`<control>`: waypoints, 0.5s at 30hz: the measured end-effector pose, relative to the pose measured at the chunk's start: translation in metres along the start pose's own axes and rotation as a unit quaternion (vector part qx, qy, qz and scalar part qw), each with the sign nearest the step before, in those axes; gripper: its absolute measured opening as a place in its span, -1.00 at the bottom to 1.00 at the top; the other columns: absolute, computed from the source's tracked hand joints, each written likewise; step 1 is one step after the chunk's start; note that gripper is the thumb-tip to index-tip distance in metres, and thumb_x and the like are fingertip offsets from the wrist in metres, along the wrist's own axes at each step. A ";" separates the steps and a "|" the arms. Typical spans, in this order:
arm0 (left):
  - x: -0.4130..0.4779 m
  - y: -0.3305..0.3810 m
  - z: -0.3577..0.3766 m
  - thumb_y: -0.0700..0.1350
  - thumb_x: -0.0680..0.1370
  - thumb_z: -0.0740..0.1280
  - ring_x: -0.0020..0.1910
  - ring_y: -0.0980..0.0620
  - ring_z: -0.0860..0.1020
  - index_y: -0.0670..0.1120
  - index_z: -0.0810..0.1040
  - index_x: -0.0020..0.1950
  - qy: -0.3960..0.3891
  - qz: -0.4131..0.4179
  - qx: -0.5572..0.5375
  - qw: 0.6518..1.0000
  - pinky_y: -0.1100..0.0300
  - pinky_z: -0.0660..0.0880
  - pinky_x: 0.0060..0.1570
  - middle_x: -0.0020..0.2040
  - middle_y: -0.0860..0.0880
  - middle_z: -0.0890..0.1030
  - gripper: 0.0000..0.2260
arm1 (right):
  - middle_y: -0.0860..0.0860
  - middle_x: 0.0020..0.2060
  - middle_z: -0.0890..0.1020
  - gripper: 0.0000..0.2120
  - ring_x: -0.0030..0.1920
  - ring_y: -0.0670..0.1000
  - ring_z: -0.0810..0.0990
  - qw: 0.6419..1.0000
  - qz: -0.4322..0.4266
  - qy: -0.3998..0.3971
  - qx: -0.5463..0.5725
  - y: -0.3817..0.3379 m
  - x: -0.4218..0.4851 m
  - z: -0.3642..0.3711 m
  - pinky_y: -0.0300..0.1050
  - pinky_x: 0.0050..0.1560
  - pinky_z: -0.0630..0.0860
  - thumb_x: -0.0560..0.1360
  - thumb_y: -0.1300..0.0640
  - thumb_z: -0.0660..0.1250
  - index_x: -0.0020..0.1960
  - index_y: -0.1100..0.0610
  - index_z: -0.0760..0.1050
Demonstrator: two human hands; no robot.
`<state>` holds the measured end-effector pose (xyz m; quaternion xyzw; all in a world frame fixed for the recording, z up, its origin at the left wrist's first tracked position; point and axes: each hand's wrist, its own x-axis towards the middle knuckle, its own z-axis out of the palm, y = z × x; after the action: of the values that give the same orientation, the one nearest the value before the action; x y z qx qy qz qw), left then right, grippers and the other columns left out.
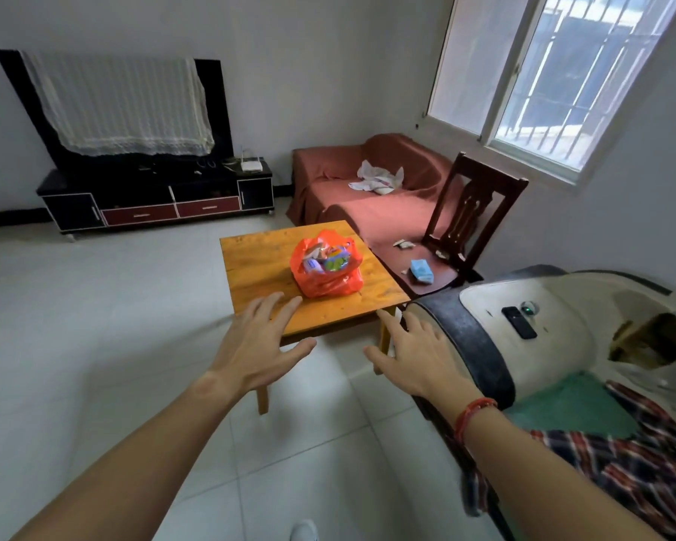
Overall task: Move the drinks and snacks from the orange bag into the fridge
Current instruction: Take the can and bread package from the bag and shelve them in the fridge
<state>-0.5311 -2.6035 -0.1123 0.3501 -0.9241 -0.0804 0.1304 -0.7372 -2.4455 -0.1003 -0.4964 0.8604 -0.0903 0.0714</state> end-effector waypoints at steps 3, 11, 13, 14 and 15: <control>0.043 -0.018 0.016 0.48 0.42 -0.06 0.50 -0.03 0.16 0.11 0.17 0.56 -0.007 -0.003 0.004 1.000 -0.01 0.27 0.41 0.55 0.00 0.22 -0.21 | 0.12 0.53 0.26 -0.30 0.53 0.22 0.20 1.000 -0.002 -0.009 -0.006 0.006 0.052 0.007 0.24 0.46 0.22 0.56 -0.38 0.10 0.61 -0.13 0.06; 0.185 -0.066 0.057 0.41 0.49 0.11 0.52 -0.09 0.15 0.10 0.15 0.57 -0.037 -0.008 -0.011 0.999 -0.06 0.29 0.40 0.56 -0.01 0.19 -0.29 | 0.13 0.54 0.26 -0.31 0.52 0.20 0.24 0.999 0.006 -0.011 -0.034 0.015 0.205 0.009 0.20 0.42 0.25 0.57 -0.37 0.10 0.61 -0.13 0.07; 0.217 -0.074 0.063 0.38 0.50 0.16 0.51 -0.09 0.18 0.11 0.15 0.56 -0.033 -0.007 -0.014 0.999 -0.06 0.31 0.38 0.55 -0.03 0.22 -0.31 | 0.14 0.55 0.25 -0.30 0.52 0.21 0.24 0.999 0.004 -0.015 -0.037 0.017 0.241 0.007 0.20 0.42 0.25 0.57 -0.37 0.11 0.61 -0.14 0.05; 0.232 -0.077 0.067 0.38 0.50 0.16 0.50 -0.10 0.19 0.13 0.15 0.55 -0.036 -0.007 -0.016 0.999 -0.06 0.33 0.37 0.54 -0.04 0.22 -0.32 | 0.14 0.55 0.25 -0.30 0.52 0.22 0.25 0.999 0.004 -0.018 -0.041 0.018 0.257 0.007 0.19 0.42 0.25 0.57 -0.37 0.11 0.62 -0.14 0.04; 0.246 -0.080 0.070 0.39 0.50 0.16 0.50 -0.10 0.19 0.14 0.15 0.55 -0.041 -0.007 -0.021 0.999 -0.06 0.33 0.36 0.54 -0.04 0.22 -0.32 | 0.14 0.55 0.25 -0.30 0.51 0.21 0.26 0.999 0.004 -0.020 -0.043 0.020 0.271 0.007 0.19 0.41 0.25 0.57 -0.37 0.11 0.62 -0.14 0.04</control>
<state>-0.6793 -2.8237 -0.1530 0.3502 -0.9244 -0.1144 0.0993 -0.8874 -2.6715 -0.1208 -0.4977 0.8637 -0.0427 0.0675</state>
